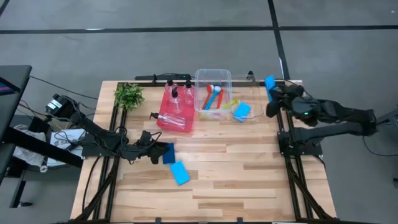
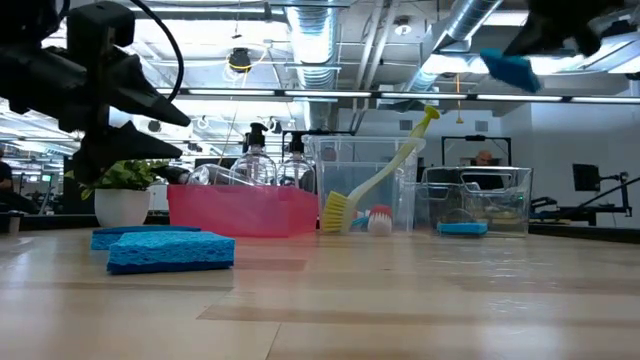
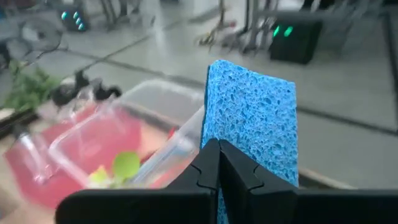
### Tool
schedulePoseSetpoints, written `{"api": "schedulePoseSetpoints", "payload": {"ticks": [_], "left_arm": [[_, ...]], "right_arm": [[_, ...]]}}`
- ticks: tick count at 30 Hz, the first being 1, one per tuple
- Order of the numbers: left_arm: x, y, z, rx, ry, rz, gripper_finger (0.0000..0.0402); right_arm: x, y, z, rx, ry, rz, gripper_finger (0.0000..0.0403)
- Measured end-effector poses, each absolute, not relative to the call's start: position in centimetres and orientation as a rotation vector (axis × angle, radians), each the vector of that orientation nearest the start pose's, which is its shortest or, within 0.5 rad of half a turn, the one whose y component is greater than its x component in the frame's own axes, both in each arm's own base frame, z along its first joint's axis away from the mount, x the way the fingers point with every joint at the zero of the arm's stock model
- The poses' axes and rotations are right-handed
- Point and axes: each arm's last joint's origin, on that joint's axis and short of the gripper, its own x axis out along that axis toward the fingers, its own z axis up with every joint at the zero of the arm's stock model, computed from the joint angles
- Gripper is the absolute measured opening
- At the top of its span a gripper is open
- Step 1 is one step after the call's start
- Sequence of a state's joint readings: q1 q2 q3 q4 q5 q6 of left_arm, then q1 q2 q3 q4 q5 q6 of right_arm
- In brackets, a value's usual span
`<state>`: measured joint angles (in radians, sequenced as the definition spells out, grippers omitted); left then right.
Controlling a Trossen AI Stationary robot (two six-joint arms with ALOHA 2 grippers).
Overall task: Pick & Place Kitchen Sink Supplies
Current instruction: Put the bottom right blue sponge wipe into the transparent bin, then put the bottom left blue sponge wipe into the transparent bin
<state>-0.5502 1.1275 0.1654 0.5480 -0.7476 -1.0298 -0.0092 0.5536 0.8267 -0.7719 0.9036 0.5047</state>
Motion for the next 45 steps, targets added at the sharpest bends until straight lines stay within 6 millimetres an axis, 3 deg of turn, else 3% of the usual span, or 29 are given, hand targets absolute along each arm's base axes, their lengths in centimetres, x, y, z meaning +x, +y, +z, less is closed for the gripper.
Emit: {"api": "schedulePoseSetpoints", "payload": {"ticks": [8,21,26,31,39,45], "left_arm": [[16.2,-7.5,14.1,-0.765,0.165,0.37,0.0199],[16.4,-7.5,14.6,-0.806,0.11,0.359,0.0199],[16.5,-7.7,15.1,-0.842,0.072,0.336,0.0199],[16.6,-7.8,15.4,-0.87,0.052,0.309,0.0199],[16.7,-8.0,15.8,-0.919,0.054,0.228,0.0199],[16.8,-8.4,16.0,-0.942,0.106,0.117,0.0199]], "right_arm": [[10.7,-3.4,29.6,0.333,0.332,-0.993,0.0],[13.6,-6.3,28.2,0.393,0.433,-1.071,0.0],[15.0,-7.7,27.7,0.414,0.477,-0.979,0.0003],[15.9,-8.7,27.0,0.413,0.516,-0.984,0.0037],[15.7,-9.5,26.8,0.399,0.539,-1.028,0.012],[14.6,-8.9,28.0,0.382,0.464,-1.018,0.0133]]}}
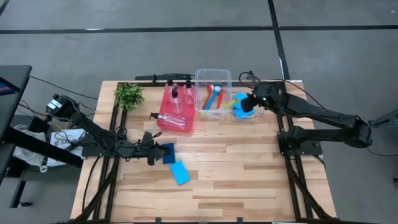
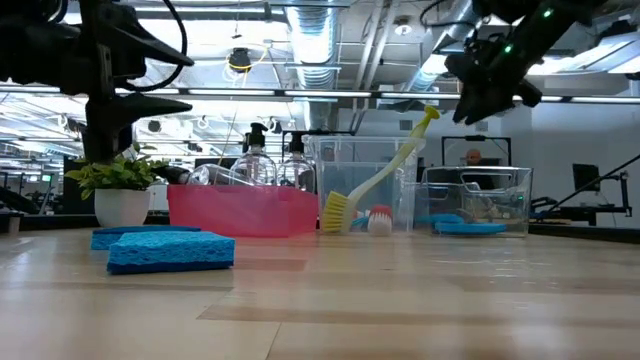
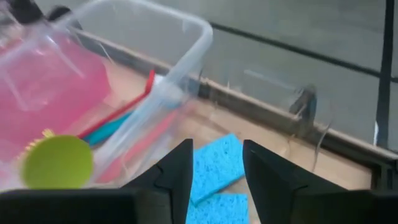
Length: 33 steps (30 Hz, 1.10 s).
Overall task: Pick & Place Kitchen Sink Supplies
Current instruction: Put the bottom left blue sponge wipe into the transparent bin
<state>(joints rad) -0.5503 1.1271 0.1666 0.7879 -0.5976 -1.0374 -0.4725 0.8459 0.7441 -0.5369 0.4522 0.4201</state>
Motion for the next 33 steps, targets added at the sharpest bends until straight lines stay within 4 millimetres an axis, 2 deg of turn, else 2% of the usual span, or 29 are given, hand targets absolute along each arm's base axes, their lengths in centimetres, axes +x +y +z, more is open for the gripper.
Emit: {"api": "schedulePoseSetpoints", "payload": {"ticks": [6,12,17,25,29,33], "left_arm": [[17.1,-8.8,16.7,-0.966,0.123,0.04,0.0199],[17.3,-8.6,16.8,-1.013,0.114,0.054,0.0199],[17.7,-8.7,17.5,-0.839,0.095,0.037,0.0199],[19.0,-9.5,20.5,-0.477,0.009,-0.005,0.0199],[19.3,-9.7,21.2,-0.395,0.002,-0.007,0.0199],[19.6,-9.9,20.8,-0.344,0.108,-0.007,0.0199]], "right_arm": [[13.1,-8.1,29.3,0.376,0.375,-1.002,0.0124],[12.4,-7.1,30.1,0.373,0.321,-0.926,0.0125],[13.1,-5.8,30.8,0.278,0.29,-0.802,0.0131],[14.6,-3.2,32.5,0.137,0.165,-0.562,0.0143],[15.0,-1.7,32.7,0.115,0.156,-0.415,0.0145],[15.4,-0.2,32.5,0.107,0.177,-0.295,0.0146]]}}
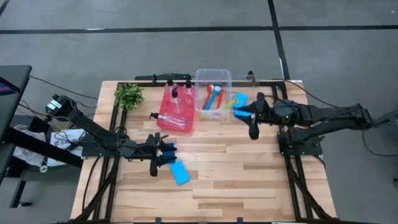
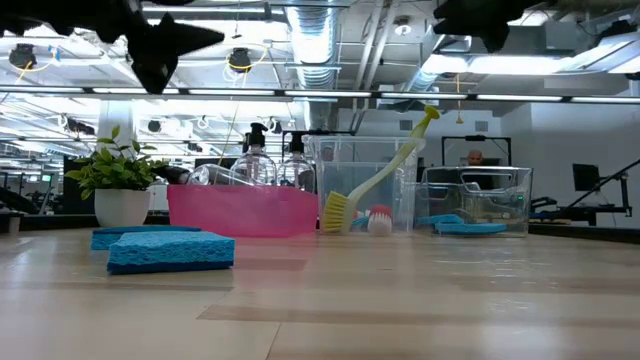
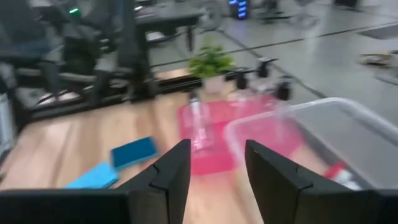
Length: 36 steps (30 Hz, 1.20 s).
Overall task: Pick & Place Kitchen Sink Supplies
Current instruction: Put the bottom left blue sponge wipe into the transparent bin
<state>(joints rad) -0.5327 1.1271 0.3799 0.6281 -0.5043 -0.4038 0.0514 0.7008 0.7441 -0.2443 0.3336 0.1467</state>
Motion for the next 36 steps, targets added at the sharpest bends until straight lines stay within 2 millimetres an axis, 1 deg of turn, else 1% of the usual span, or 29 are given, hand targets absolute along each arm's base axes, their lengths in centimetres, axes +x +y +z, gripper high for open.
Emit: {"api": "schedulePoseSetpoints", "payload": {"ticks": [5,8,11,16,19,22,26,30,36], "left_arm": [[20.2,-10.3,21.0,-0.288,0.279,0.018,0.0199],[20.4,-10.4,21.7,-0.267,0.315,0.027,0.0199],[20.4,-10.5,21.6,-0.254,0.355,0.025,0.0199],[19.7,-10.4,19.8,-0.301,0.553,0.008,0.0199],[19.8,-11.0,18.9,-0.327,0.621,-0.045,0.0199],[20.0,-11.7,17.7,-0.299,0.683,-0.064,0.0199],[20.5,-12.2,15.5,-0.267,0.765,-0.039,0.0199],[21.2,-12.6,14.0,-0.27,0.789,-0.024,0.0199],[21.8,-12.8,12.8,-0.275,0.778,0.015,0.0199]], "right_arm": [[16.5,2.1,32.1,0.04,0.204,-0.164,0.0139],[17.3,3.2,31.9,-0.018,0.204,-0.102,0.0133],[18.1,4.2,31.8,-0.043,0.194,-0.059,0.0128],[18.8,5.3,31.5,-0.05,0.19,-0.016,0.0123],[19.1,5.5,31.1,-0.057,0.209,-0.013,0.0123],[19.3,5.6,31.0,-0.061,0.219,-0.013,0.0123],[19.3,5.6,30.9,-0.061,0.22,-0.013,0.0123],[19.3,5.6,30.9,-0.061,0.221,-0.014,0.0122],[19.3,5.5,30.7,-0.068,0.24,-0.015,0.0122]]}}
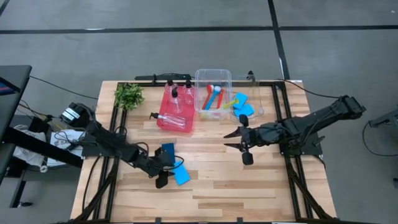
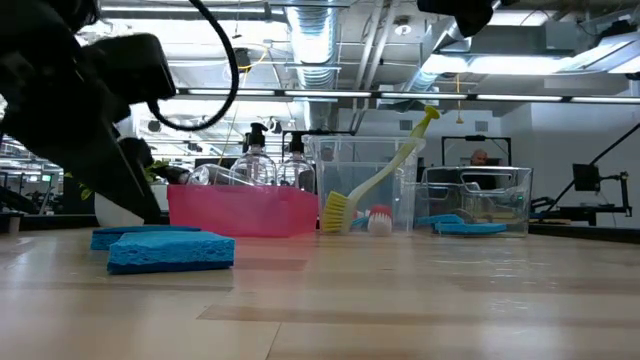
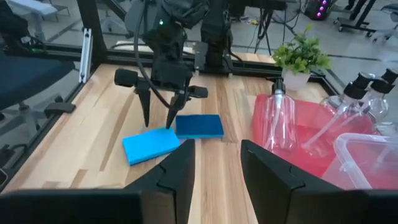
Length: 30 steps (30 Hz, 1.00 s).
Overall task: Pick & Place Kitchen Sink Supplies
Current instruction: Put the bottom left blue sponge wipe into the transparent bin
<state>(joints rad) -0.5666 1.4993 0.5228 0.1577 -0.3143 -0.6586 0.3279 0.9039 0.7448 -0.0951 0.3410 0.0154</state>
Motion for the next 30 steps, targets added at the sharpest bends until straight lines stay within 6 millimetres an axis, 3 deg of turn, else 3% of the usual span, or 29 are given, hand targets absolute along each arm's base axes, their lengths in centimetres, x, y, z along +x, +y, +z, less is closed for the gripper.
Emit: {"api": "schedulePoseSetpoints", "payload": {"ticks": [16,20,26,30], "left_arm": [[23.7,-12.1,9.5,-0.372,0.823,0.078,0.0192],[23.9,-12.7,9.1,-0.353,0.815,0.001,0.0144],[23.9,-12.8,8.9,-0.361,0.824,-0.014,0.0019],[23.9,-12.8,8.9,-0.367,0.805,-0.015,0.0007]], "right_arm": [[19.1,5.5,30.2,-0.088,0.3,-0.016,0.0123],[19.1,5.5,30.1,-0.086,0.301,-0.016,0.0123],[19.1,5.5,30.1,-0.086,0.301,-0.016,0.0123],[19.1,5.5,30.1,-0.086,0.301,-0.016,0.0122]]}}
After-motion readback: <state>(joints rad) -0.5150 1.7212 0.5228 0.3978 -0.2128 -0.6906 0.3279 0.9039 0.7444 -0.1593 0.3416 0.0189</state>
